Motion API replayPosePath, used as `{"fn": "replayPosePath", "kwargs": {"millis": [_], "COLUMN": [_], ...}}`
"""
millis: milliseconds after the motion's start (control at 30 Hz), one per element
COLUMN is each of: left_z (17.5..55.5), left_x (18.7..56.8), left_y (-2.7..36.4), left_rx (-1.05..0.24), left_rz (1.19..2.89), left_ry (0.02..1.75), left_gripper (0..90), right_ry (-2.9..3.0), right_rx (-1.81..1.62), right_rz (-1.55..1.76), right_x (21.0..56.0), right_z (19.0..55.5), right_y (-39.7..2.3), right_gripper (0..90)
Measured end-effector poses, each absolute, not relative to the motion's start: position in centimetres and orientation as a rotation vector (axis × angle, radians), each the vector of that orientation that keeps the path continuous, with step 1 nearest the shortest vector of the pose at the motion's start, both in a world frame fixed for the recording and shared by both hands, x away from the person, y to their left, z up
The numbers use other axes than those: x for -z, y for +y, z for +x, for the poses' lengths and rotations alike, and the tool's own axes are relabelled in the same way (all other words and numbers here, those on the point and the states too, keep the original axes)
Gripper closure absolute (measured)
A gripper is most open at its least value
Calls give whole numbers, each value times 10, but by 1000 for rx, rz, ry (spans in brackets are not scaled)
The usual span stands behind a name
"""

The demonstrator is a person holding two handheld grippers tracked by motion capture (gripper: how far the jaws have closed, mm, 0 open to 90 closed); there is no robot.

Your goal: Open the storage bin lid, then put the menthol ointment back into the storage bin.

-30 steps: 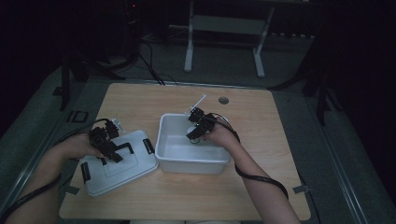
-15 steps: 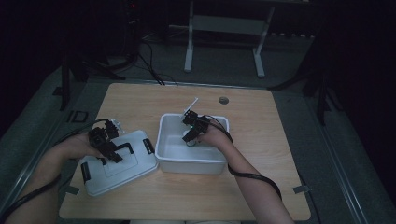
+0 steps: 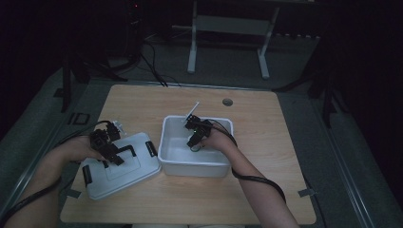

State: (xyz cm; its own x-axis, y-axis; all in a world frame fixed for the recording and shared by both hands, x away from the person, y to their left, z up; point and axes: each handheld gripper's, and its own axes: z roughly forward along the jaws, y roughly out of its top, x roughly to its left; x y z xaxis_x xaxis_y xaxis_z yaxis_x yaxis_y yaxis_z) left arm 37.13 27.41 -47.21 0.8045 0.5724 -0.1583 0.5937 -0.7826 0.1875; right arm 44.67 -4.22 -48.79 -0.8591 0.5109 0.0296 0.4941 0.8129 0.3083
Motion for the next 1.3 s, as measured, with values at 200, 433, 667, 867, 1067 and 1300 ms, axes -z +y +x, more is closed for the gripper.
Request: {"fn": "replayPosePath", "kwargs": {"millis": [200, 433, 667, 867, 1067, 1300], "left_z": [372, 373, 375, 374, 374, 376], "left_x": [470, 470, 472, 471, 470, 471], "left_y": [274, 272, 272, 274, 273, 270], "left_rx": [140, 153, 169, 144, 82, 71], "left_rz": [2763, 2757, 2752, 2760, 2770, 2805], "left_ry": [911, 887, 904, 886, 864, 847], "left_gripper": [371, 393, 390, 407, 467, 547], "right_ry": [2923, 2913, 2888, 2889, 2805, 2687], "right_rx": [-491, -594, -728, -904, -1093, -1182], "right_rz": [832, 847, 850, 841, 854, 885], "right_x": [481, 462, 442, 432, 420, 409], "right_z": [445, 441, 435, 425, 416, 412], "right_y": [-45, -56, -72, -91, -123, -160], "right_gripper": [462, 421, 332, 181, 139, 137]}}
